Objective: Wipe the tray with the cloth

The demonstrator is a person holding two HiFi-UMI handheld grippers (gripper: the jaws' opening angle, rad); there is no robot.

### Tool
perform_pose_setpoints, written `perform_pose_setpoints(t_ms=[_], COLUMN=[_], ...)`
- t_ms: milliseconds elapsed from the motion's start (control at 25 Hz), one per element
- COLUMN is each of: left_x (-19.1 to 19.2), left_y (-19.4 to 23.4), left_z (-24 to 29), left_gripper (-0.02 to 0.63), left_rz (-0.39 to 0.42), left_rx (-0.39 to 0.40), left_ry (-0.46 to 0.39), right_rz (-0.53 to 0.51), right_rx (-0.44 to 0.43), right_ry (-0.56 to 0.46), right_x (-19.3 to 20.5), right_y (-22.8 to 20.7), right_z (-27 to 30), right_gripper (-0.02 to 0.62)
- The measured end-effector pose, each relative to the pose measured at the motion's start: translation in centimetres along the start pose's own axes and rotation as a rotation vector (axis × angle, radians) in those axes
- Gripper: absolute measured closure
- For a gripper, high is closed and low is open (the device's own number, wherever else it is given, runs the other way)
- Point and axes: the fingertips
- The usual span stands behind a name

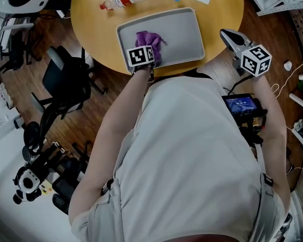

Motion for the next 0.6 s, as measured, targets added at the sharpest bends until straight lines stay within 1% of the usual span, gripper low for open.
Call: perform_pose_setpoints(t_ms=[280, 440, 600], left_x=[1.3, 1.8, 2.0], left_y=[-7.4, -10.9, -13.3], left_z=[2.2, 3.3, 4.3], left_gripper=[0.574, 0.574, 0.574], left_rz=[0.004, 0.004, -0.009], left_rx=[0.102, 0.131, 0.137], left_ry=[0.049, 0.071, 0.084], right_rz=[0.037, 0.060, 0.073], right_rx=[0.039, 0.065, 0.074], right_ry=[0.001, 0.011, 0.011], right_x=[1.7, 3.0, 3.7], right_y=[-2.1, -3.7, -5.2], right_z=[-3.0, -4.9, -6.0], right_gripper=[0.594, 0.592, 0.592])
Point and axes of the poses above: the fingertips, and each gripper's own axes: z forward along the fingers, y to its left, x out of its underside, and after that the axes turned 15 degrees about -z, right-handed
